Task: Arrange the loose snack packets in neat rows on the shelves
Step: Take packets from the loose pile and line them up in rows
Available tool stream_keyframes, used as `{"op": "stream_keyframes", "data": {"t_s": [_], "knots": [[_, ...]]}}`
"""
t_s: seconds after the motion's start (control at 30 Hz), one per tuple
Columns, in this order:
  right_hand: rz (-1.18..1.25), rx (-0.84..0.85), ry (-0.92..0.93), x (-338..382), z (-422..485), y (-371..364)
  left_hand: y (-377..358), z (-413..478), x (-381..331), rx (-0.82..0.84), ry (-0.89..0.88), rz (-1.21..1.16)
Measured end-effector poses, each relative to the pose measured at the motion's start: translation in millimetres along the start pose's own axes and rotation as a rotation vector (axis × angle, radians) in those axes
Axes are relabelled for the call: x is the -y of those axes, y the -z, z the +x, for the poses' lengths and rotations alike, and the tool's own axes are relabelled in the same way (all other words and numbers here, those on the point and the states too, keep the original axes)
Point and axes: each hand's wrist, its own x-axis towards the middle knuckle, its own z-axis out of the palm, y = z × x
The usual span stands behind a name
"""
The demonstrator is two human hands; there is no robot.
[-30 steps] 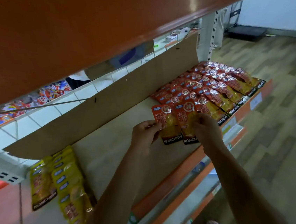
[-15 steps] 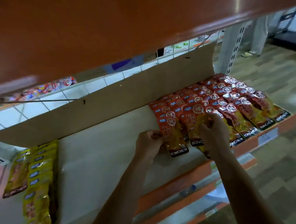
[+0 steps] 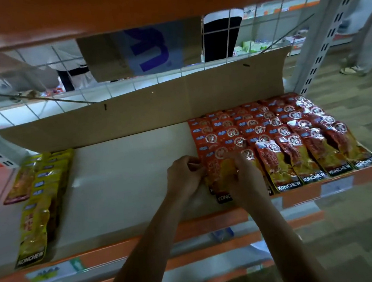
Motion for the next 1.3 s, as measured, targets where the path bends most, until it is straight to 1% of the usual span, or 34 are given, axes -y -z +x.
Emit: {"op": "stream_keyframes", "data": {"t_s": [0.27, 0.57, 0.87, 1.0, 1.2, 1.3], "knots": [[-0.246, 0.029, 0.059, -4, -5, -4, 0, -6, -3, -0.034, -0.001, 0.062], [-0.320, -0.007, 0.072, -5, -9, -5, -6, -13, -7, -0.039, -0.008, 0.056], [-0.294, 0.014, 0.091, -8, -9, -7, -5, -20, -14, -0.031, -0.003, 0.063], [-0.278, -0.014, 0.104, -6, -10, -8, -2, -21, -14, -0.048, 0.007, 0.099], [-0.240, -0.050, 0.203, 7, -11, -20, 6, -29, -10, -0.104, -0.039, 0.165], [-0.240, -0.015, 0.269, 15, -13, -34, 18, -38, -3, -0.159, -0.068, 0.210]]}}
